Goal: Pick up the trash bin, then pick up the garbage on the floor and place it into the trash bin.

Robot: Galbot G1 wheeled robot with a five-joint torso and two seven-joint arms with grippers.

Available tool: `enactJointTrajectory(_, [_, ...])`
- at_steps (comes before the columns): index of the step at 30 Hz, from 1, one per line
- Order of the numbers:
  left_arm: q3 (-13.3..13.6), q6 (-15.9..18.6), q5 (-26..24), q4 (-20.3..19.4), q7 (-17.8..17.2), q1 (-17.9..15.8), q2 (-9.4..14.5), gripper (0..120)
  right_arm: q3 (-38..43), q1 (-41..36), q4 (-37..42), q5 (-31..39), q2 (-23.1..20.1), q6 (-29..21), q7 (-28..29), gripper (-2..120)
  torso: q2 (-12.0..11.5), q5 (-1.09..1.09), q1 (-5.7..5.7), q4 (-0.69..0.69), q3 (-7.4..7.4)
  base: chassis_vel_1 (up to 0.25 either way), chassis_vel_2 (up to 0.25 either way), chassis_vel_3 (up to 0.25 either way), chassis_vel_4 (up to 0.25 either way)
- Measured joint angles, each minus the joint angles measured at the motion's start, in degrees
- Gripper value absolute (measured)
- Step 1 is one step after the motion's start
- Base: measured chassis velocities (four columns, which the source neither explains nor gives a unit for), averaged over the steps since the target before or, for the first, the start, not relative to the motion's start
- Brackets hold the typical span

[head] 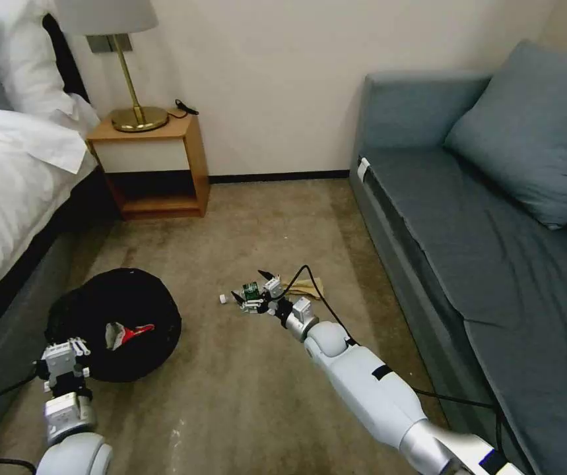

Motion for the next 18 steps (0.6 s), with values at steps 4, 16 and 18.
enactJointTrajectory(4, [0.0,0.0,0.0,0.0,0.0,0.0,0.0,7,0.0,0.0,-0.2,-0.2,0.1,0.1,-0.2,100,0.0,0.0,0.0,-0.01,0.0,-0.11,0.097,0.118,-0.104])
enactJointTrajectory(16, [-0.2,0.1,-0.3,-1.2,0.0,0.9,0.6,7,-0.3,-0.3,-0.2,-0.8,0.2,0.3,-0.2,100,0.0,0.0,0.0,0.0,0.0,-0.086,0.096,0.083,-0.096])
enactJointTrajectory(18, [-0.2,0.2,-0.4,-1.5,0.1,1.0,0.6,7,-0.3,-0.3,-0.2,-0.9,0.2,0.3,-0.2,100,0.0,0.0,0.0,0.0,0.0,-0.088,0.09,0.101,-0.103])
